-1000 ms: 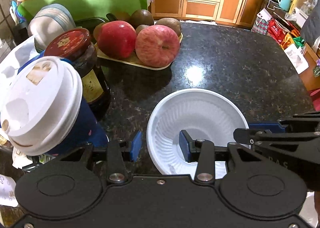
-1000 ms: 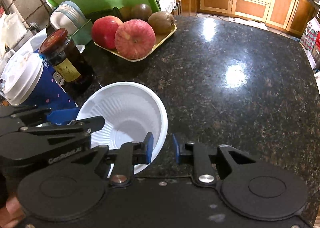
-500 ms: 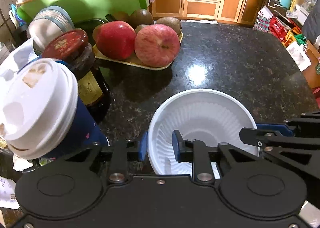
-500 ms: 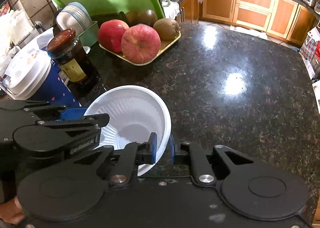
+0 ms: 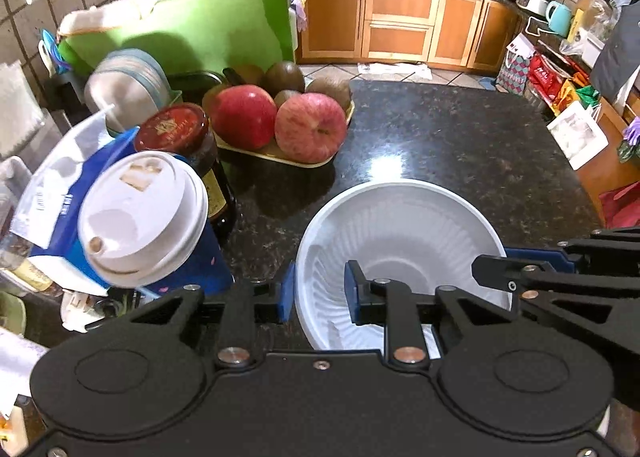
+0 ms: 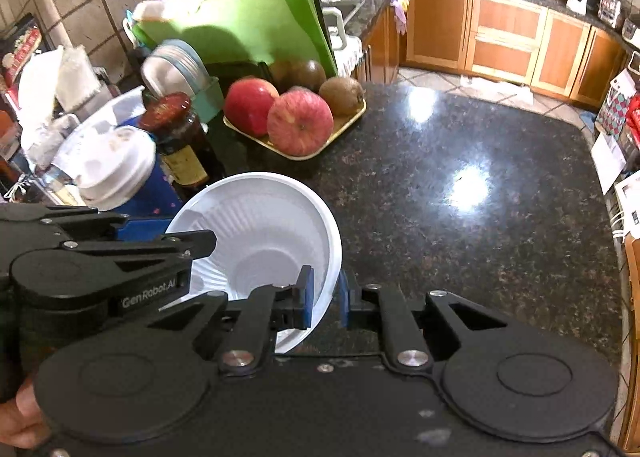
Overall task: Organize plates and bowls
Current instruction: 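Carry the held white bowl across the counter with the left gripper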
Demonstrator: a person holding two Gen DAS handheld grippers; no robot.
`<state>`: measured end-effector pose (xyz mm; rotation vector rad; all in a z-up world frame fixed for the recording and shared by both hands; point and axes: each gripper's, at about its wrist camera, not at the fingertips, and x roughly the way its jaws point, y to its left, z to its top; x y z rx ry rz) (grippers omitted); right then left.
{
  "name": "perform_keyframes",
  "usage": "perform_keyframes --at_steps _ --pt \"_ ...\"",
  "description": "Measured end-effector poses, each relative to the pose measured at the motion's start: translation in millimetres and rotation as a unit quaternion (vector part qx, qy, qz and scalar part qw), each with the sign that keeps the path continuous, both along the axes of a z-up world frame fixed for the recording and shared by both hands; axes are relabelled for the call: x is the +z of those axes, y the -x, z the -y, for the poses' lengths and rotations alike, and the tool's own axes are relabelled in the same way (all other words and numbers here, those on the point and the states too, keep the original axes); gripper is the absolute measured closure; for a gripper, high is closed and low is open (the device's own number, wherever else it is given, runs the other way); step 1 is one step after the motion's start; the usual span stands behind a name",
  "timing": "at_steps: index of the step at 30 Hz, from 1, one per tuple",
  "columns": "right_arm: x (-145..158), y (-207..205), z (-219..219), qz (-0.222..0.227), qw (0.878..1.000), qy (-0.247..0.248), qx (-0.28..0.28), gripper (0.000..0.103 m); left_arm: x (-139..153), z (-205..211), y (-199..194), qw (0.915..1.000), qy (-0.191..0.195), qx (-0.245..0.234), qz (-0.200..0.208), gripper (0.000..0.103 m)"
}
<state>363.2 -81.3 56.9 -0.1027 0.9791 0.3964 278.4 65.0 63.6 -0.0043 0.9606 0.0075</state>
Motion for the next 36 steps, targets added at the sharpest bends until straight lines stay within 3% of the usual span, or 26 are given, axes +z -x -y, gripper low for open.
perform_keyframes --at_steps 8,17,27,36 --pt "34 46 32 0.025 1.0 -0.008 -0.008 0.088 27 21 28 0.9995 0.009 -0.026 0.014 0.069" --pt "49 92 68 0.041 0.999 -0.001 -0.026 0.087 37 55 61 0.9968 0.006 -0.072 0.033 0.069" --pt "38 129 96 0.024 0.999 0.002 -0.039 0.087 22 82 81 0.9934 0.004 -0.114 0.014 0.069" --pt "8 131 105 -0.012 0.999 0.015 -0.048 0.086 -3 101 88 0.9905 -0.005 -0.136 -0.017 0.069"
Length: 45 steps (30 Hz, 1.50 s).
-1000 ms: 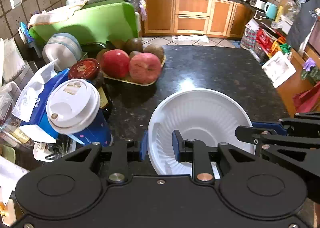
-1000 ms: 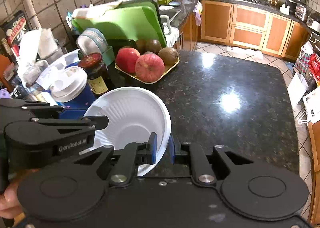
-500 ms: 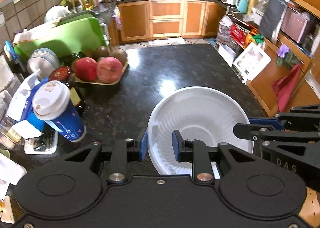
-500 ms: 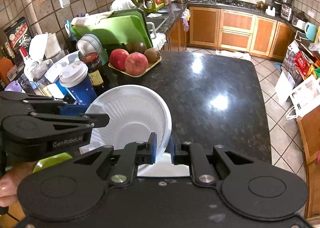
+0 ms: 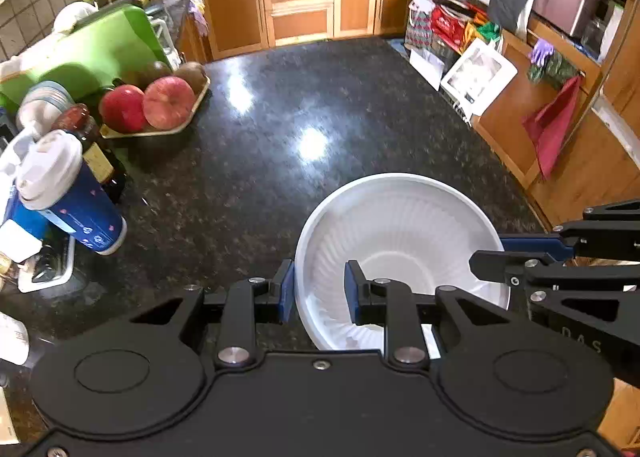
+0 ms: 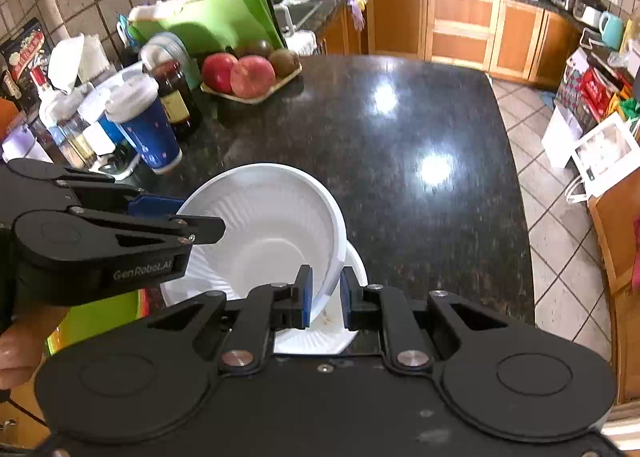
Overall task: Organize plates and bowls
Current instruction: 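Carry the held white bowl across the counter with the left gripper, then bring the held white bowl over the green plate stack with the left gripper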
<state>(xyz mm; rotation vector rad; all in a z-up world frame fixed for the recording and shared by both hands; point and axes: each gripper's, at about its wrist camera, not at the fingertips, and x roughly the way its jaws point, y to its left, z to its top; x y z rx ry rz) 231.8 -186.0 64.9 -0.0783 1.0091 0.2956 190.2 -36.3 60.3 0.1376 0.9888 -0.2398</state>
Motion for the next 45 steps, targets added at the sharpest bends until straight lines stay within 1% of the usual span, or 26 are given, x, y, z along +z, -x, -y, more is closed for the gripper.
perform_keyframes --at_steps 13,21,23,29,32,36,40,45 --pt "-36 -6 8 -0.042 0.999 0.011 -0.004 0.086 -32 11 -5 0.9991 -0.007 -0.005 -0.042 0.069" --pt "-42 -3 13 -0.034 0.999 0.013 -0.001 0.086 -33 13 -3 0.9995 -0.009 -0.006 -0.03 0.069" --pt "-42 -2 13 -0.036 0.999 0.012 0.0 0.086 -35 12 -5 0.9994 -0.004 -0.006 -0.034 0.069" --pt "-43 -3 13 -0.034 0.999 0.012 -0.001 0.086 -45 12 -7 0.999 -0.008 -0.003 -0.044 0.069" --pt "-44 -1 12 -0.026 1.0 0.016 0.0 0.086 -47 11 -6 0.999 -0.007 -0.004 -0.044 0.069" --pt "-46 3 8 -0.004 0.999 0.03 0.009 0.085 -48 12 -3 0.9993 -0.008 -0.006 -0.037 0.069" --pt "-46 7 9 0.008 1.0 0.027 0.011 0.083 -49 12 -2 0.9995 -0.011 -0.007 -0.028 0.069" --pt "-45 11 11 0.031 0.999 0.023 0.012 0.083 -49 11 0 0.9998 -0.007 -0.006 -0.02 0.068"
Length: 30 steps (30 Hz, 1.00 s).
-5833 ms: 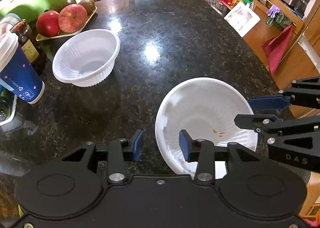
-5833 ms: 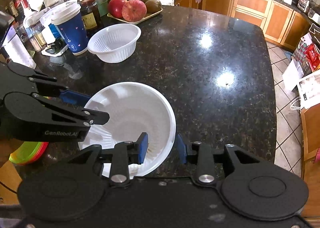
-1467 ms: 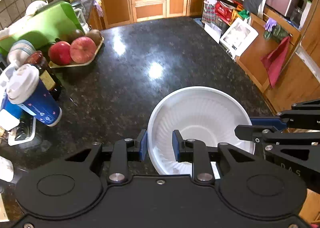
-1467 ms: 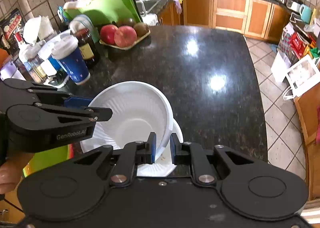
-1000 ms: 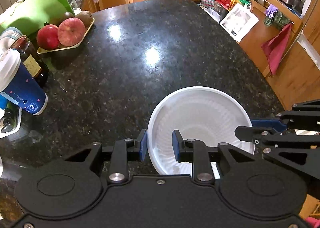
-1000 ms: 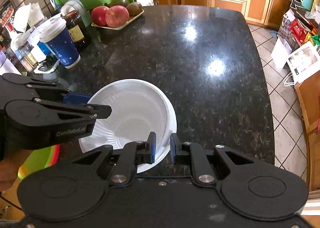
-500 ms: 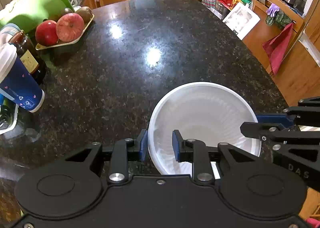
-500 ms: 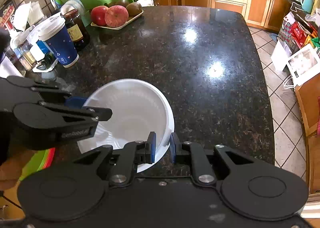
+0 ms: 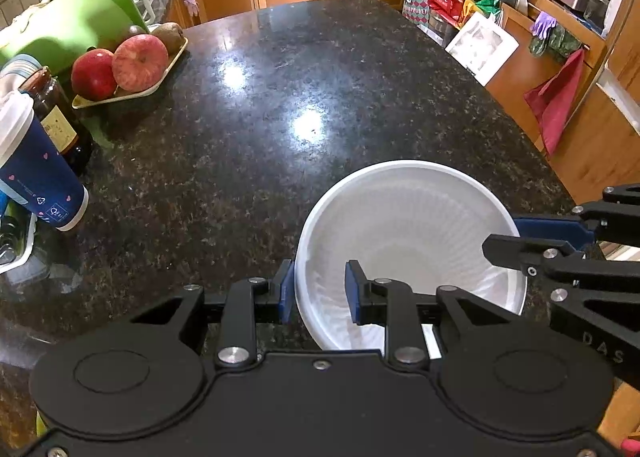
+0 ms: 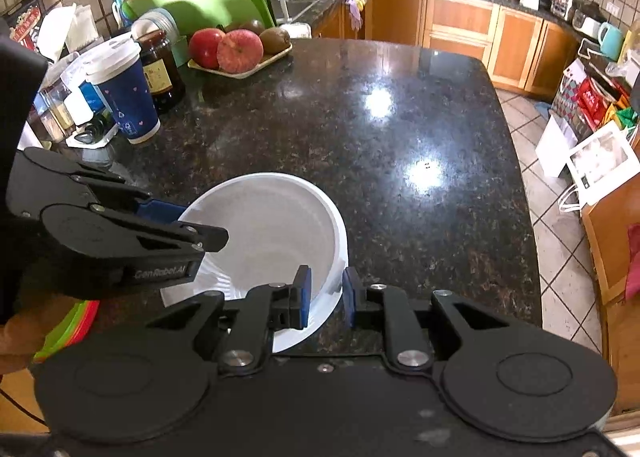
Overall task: Organize plates and bowls
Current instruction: 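Bring the held white bowl over the green plate stack with the left gripper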
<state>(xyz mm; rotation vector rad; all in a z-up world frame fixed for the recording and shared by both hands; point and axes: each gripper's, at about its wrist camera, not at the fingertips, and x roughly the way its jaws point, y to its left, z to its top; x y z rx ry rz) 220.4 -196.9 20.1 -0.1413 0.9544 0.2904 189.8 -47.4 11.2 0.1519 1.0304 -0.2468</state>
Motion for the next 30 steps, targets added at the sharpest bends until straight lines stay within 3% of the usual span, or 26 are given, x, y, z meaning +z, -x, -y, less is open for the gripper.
perform_keyframes --at_steps 7,9,21,30 --pt "-4 5 2 0.016 1.0 -0.007 0.002 0.083 0 -2 3 0.9999 0.008 0.003 0.008 0.067" --pt "-7 4 4 0.013 1.0 -0.013 -0.003 0.083 0 -3 3 0.9999 0.012 0.004 0.008 0.062" --pt "-17 4 14 0.016 0.999 -0.041 -0.022 0.083 0 -2 12 0.9992 0.009 0.01 0.037 0.061" --pt "-18 11 21 0.035 0.997 -0.054 -0.033 0.074 1 -3 19 0.9972 0.009 0.022 0.072 0.061"
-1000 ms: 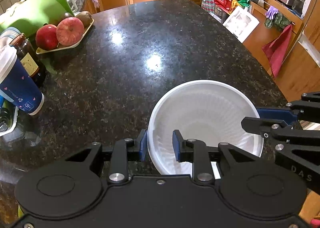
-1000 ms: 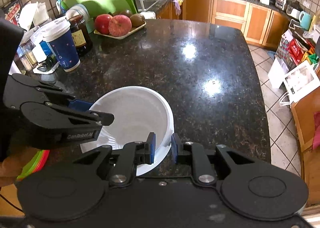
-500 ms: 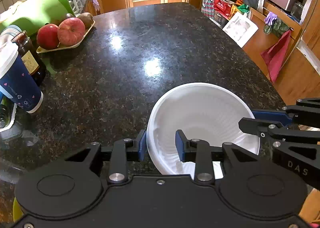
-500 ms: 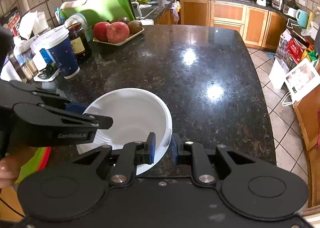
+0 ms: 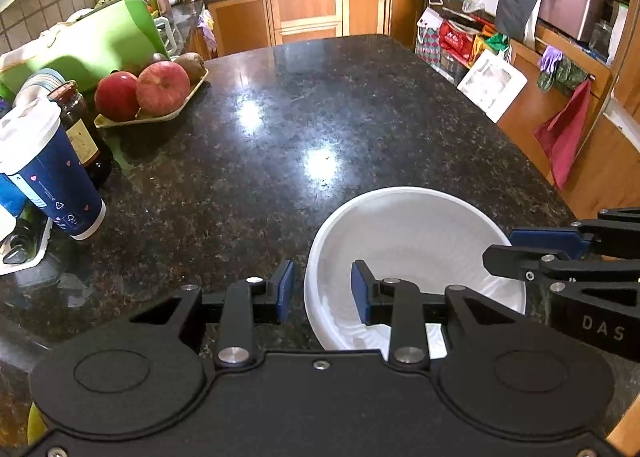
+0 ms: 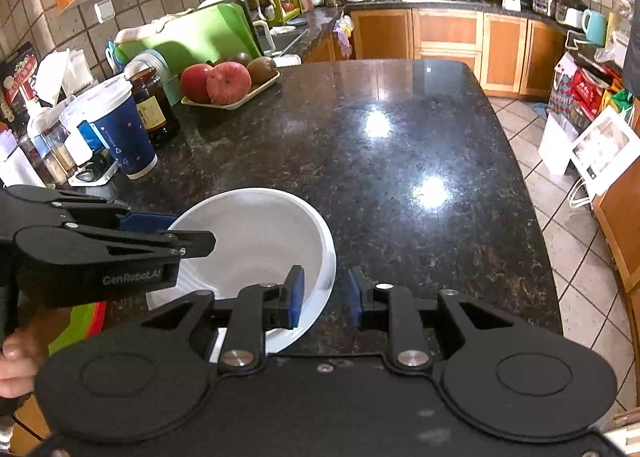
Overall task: Organize plates and bowls
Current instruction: 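Bring the held white bowl over the green plate stack with the left gripper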
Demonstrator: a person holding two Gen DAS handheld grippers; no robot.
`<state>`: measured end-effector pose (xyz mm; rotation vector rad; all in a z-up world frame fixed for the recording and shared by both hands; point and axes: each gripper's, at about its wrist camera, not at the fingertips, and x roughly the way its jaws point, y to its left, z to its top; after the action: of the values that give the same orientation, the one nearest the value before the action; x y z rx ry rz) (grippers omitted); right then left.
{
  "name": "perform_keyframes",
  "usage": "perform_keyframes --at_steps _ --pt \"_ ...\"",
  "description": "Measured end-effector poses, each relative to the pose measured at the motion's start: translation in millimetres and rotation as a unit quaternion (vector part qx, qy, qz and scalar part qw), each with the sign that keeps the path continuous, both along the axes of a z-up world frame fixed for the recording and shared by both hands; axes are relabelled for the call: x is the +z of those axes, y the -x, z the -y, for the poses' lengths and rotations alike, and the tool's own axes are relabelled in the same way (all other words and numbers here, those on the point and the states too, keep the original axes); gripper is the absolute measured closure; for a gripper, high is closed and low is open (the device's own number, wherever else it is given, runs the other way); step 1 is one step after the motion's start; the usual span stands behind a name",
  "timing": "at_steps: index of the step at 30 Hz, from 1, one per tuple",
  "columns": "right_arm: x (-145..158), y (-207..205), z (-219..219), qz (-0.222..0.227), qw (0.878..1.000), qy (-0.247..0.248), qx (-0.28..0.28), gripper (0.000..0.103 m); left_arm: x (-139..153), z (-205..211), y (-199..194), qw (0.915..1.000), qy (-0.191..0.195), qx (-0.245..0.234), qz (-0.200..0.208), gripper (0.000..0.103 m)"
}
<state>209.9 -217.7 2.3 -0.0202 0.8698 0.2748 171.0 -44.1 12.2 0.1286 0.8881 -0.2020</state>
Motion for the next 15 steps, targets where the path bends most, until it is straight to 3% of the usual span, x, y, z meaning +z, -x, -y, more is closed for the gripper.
perform_keyframes --at_steps 7,15 --pt "-4 0 4 -0.003 1.0 -0.014 -0.004 0.073 2 -2 9 0.9997 0.007 -0.001 0.022 0.055" --pt "-7 -1 2 -0.002 1.0 -0.026 -0.008 0.072 3 -7 13 0.9992 0.035 0.003 0.019 0.055"
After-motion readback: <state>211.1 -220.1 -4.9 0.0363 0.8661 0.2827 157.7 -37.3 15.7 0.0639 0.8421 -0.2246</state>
